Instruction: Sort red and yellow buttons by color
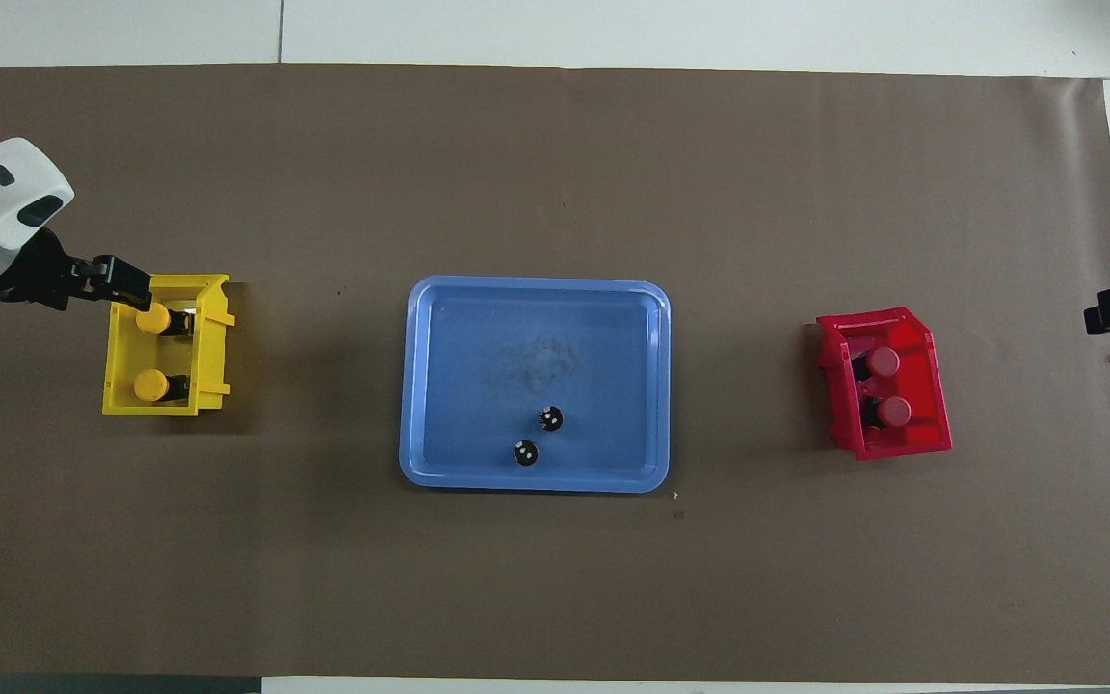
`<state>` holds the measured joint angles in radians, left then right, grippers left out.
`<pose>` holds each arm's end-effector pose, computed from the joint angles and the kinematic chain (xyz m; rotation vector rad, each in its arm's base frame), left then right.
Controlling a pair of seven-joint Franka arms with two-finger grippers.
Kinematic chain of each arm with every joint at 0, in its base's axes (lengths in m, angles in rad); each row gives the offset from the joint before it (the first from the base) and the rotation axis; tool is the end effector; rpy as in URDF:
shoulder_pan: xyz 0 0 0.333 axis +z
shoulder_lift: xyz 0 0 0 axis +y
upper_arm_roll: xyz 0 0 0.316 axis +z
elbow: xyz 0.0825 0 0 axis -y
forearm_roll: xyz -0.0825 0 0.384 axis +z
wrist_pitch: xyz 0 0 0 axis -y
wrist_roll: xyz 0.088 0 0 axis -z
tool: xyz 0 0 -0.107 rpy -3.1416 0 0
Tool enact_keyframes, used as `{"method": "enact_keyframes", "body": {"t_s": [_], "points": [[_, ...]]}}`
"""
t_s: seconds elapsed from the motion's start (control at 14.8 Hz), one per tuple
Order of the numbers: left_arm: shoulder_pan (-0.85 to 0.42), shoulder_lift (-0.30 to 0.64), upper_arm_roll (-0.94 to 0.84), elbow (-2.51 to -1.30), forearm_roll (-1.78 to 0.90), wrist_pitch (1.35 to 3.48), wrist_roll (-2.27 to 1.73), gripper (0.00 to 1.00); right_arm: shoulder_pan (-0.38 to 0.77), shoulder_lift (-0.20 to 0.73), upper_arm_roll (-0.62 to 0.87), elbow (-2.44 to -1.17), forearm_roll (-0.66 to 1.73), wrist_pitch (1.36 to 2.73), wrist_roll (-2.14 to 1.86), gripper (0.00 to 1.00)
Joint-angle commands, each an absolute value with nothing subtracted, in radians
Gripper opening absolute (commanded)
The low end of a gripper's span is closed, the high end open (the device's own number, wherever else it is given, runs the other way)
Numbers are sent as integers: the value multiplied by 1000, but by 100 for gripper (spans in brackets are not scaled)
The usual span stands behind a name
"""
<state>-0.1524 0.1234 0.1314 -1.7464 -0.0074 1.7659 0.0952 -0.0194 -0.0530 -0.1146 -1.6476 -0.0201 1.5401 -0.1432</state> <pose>0.5881 -0.0161 0.4872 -3.1271 0.1793 0.1616 0.5283 -0.0751 0.6144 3.1340 0.0148 -0.0882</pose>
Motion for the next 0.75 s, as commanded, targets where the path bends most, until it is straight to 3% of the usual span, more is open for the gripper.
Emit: {"method": "enact_keyframes", "body": {"t_s": [0.0,0.34,0.68], "points": [[-166,88,133,-1611,-21,1582,83,100,-17,-58,-114,-1644,-26,1528,-123,100],[-172,101,127,-1395,-25,1365,74,100,-17,-58,-115,-1644,-26,1528,-121,100],[-202,89,130,-1378,-23,1336,74,100,-17,-58,-115,-1644,-26,1529,-121,100]]}}
